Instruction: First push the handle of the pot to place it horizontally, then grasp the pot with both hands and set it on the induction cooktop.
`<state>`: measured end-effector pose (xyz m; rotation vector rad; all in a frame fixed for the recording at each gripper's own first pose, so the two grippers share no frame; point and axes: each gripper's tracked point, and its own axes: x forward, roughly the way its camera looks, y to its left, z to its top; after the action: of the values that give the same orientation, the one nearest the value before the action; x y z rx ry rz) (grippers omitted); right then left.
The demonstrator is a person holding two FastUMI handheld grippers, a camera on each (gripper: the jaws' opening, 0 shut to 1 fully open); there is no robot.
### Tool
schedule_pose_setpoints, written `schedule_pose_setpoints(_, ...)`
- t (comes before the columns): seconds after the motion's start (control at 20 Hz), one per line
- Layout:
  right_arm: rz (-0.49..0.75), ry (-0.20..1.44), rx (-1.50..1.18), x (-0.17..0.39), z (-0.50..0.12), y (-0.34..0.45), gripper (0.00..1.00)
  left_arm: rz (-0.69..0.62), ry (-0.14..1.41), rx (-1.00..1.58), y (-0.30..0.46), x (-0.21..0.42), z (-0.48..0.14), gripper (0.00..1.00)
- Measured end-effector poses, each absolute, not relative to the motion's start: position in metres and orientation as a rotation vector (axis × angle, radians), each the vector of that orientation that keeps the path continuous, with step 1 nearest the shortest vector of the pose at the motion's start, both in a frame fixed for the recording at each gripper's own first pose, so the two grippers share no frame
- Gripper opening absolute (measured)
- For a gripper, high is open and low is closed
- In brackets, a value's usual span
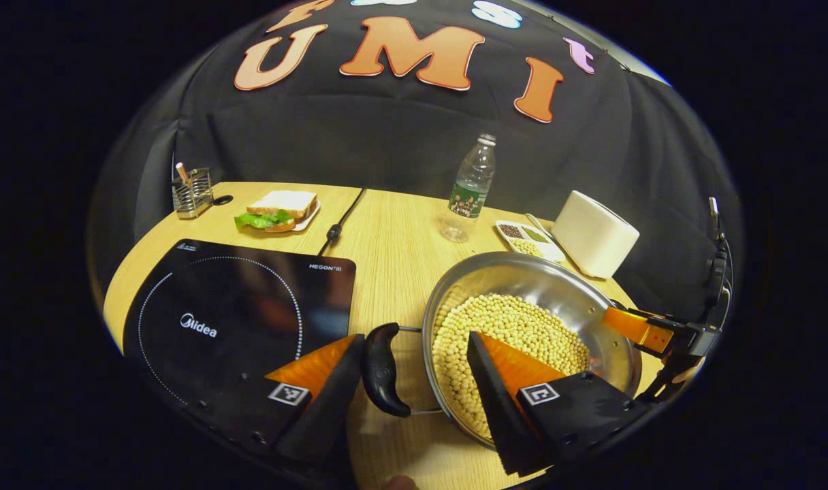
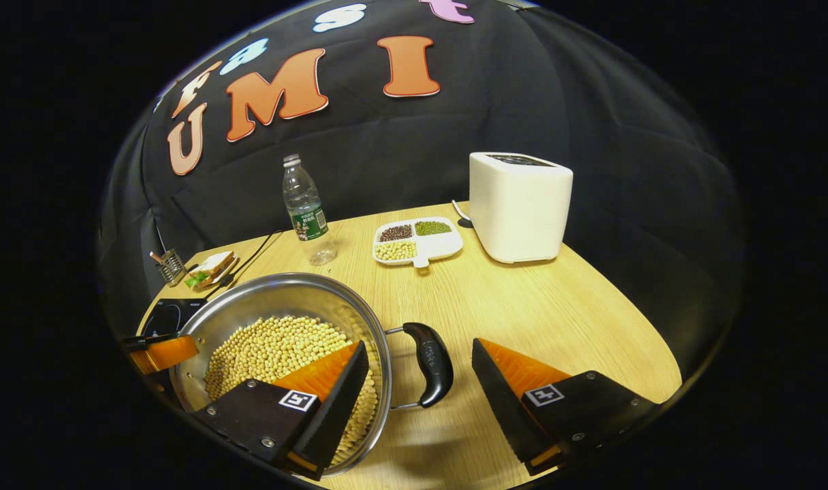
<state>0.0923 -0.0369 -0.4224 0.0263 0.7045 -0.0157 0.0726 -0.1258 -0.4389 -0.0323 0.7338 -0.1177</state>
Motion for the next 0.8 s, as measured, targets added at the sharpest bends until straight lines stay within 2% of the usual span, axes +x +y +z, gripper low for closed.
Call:
schedule_pose_setpoints(0.2,-0.001,0.749,0.046,0.096,-0.434,-0.031,0.91,-0.096,0.756,0.065,-0.118,0.077,-0.448,0.95)
schedule_pose_setpoints(0.25,0.0,0.763,0.051,0.094,-0.438,-0.029,0.88,-0.085,0.762,0.08,-0.114,0.078,-0.449,0.86)
schedule_pose_setpoints(0.35,-0.005,0.768,0.042,0.093,-0.438,-0.033,0.76,-0.09,0.777,0.073,-0.117,0.079,-0.451,0.66)
schedule_pose_setpoints(0.4,0.001,0.771,0.035,0.093,-0.439,-0.034,0.7,-0.094,0.777,0.069,-0.118,0.078,-0.451,0.66)
schedule_pose_setpoints(0.6,-0.012,0.791,0.058,0.085,-0.437,-0.041,0.59,-0.108,0.785,0.075,-0.125,0.074,-0.448,0.61)
schedule_pose_setpoints(0.8,-0.038,0.793,0.063,0.073,-0.433,-0.047,0.58,-0.12,0.82,0.05,-0.129,0.063,-0.447,0.58)
